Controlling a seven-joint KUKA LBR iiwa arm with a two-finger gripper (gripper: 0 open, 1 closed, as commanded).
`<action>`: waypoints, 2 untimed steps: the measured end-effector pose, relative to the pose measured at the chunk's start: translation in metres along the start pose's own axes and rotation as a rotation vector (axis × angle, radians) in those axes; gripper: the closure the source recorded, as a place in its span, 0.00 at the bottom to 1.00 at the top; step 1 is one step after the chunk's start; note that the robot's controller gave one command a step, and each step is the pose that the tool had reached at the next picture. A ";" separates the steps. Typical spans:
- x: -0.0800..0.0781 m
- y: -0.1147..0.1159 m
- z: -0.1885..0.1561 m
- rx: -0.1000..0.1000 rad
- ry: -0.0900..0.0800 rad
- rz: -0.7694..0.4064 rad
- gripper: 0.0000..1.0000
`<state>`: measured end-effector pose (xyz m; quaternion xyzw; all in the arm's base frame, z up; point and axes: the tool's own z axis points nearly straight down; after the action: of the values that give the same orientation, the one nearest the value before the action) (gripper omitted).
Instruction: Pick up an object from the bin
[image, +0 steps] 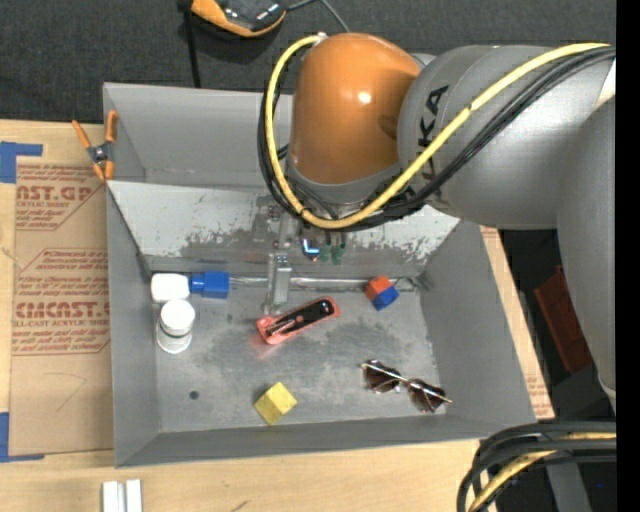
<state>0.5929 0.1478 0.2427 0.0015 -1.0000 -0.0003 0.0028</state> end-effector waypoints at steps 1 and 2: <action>-0.001 -0.001 -0.005 -0.001 -0.008 0.002 0.00; 0.003 -0.027 0.047 -0.003 -0.010 0.050 0.00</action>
Offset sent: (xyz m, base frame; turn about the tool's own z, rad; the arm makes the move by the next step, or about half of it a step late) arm -0.0080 -0.0507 -0.0927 0.0933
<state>0.5901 0.1213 0.1959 -0.0236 -0.9997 -0.0018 -0.0022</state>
